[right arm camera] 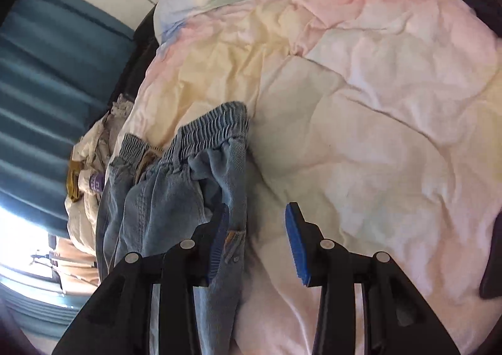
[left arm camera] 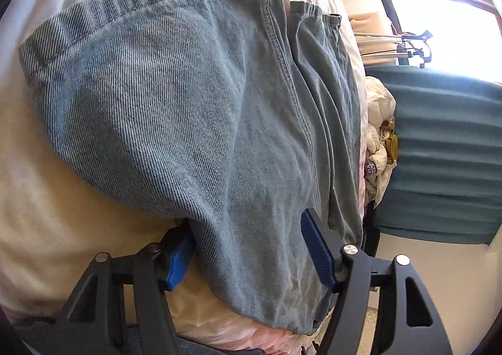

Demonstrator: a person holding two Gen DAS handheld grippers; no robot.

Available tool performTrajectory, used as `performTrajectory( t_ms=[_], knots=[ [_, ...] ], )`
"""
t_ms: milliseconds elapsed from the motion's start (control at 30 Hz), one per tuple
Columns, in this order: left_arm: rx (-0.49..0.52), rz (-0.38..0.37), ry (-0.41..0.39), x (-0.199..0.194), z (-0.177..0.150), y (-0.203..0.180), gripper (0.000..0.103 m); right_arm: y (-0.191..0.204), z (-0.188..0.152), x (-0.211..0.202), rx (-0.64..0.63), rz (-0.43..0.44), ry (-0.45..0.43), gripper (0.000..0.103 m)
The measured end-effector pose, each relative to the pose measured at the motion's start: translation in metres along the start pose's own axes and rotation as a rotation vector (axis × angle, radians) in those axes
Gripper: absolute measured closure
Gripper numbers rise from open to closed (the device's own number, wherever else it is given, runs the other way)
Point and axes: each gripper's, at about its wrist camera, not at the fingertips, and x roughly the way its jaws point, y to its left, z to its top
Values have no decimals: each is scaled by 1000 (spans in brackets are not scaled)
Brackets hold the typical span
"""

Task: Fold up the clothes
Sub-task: 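Close the right tool on the elastic waistband while the left tool grips the hems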

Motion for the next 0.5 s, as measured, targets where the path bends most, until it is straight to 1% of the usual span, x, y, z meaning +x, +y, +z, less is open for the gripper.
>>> performTrajectory(
  t_ms=[33, 133, 200, 300, 367, 467, 500],
  knots=[
    [-6, -6, -7, -1, 1, 1, 46, 0, 4, 5, 6, 5, -6, 59],
    [-10, -15, -28, -1, -1, 1, 54, 3, 11, 27, -6, 43, 6, 59],
    [-5, -9, -37, 2, -2, -1, 57, 7, 12, 41, -23, 64, 23, 59],
    [7, 19, -50, 7, -1, -6, 61, 11, 12, 62, -45, 94, 45, 59],
    [16, 37, -59, 13, 0, -11, 65, 8, 14, 73, -27, 102, 50, 59],
    [39, 46, -75, 17, 1, -16, 78, 7, 18, 79, -29, 125, 37, 59],
    [55, 43, -90, 15, 1, -18, 84, 9, 18, 80, -40, 131, 33, 62]
  ],
)
